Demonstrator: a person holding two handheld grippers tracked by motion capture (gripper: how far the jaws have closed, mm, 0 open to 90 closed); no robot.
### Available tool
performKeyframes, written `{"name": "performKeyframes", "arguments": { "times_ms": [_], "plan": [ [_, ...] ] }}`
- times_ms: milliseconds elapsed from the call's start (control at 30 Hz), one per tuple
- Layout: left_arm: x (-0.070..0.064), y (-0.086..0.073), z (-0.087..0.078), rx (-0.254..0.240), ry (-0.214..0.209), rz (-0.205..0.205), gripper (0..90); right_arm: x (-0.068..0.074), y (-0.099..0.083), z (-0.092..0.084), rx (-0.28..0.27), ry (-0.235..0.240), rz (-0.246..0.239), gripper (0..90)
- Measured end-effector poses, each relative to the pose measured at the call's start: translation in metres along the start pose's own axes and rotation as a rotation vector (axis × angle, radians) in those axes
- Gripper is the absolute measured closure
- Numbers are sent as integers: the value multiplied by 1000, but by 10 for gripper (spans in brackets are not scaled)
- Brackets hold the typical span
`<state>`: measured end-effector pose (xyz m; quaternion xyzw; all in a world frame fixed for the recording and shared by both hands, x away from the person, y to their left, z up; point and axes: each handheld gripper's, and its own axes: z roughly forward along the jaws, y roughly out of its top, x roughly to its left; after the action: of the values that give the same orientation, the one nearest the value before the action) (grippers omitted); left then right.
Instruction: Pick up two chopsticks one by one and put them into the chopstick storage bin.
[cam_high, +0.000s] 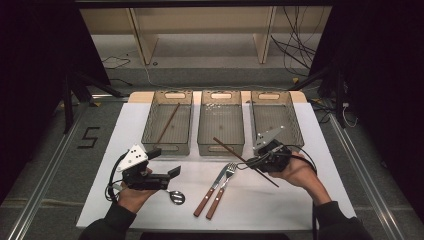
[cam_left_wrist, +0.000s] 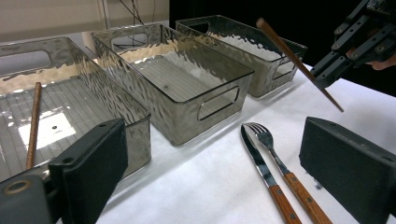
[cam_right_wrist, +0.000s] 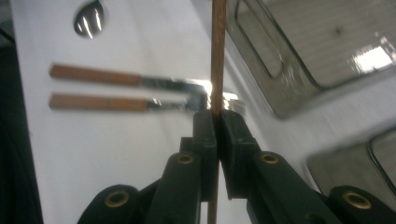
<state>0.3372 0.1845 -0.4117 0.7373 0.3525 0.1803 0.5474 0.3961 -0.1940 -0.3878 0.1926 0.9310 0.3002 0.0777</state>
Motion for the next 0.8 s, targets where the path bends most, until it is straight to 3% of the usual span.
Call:
{"name": "performKeyframes", "arguments": {
  "times_ms": [367,533,800],
  "plan": [
    [-3,3,4,9,-29,-50,94,26,21,13,-123,-9,-15,856],
    [-5,6,7,-4,-57,-88,106,35,28,15,-170,2,4,856],
    [-13,9,16,16,-98,-112,144,45,37,21,-233,29,34,856]
  ]
}}
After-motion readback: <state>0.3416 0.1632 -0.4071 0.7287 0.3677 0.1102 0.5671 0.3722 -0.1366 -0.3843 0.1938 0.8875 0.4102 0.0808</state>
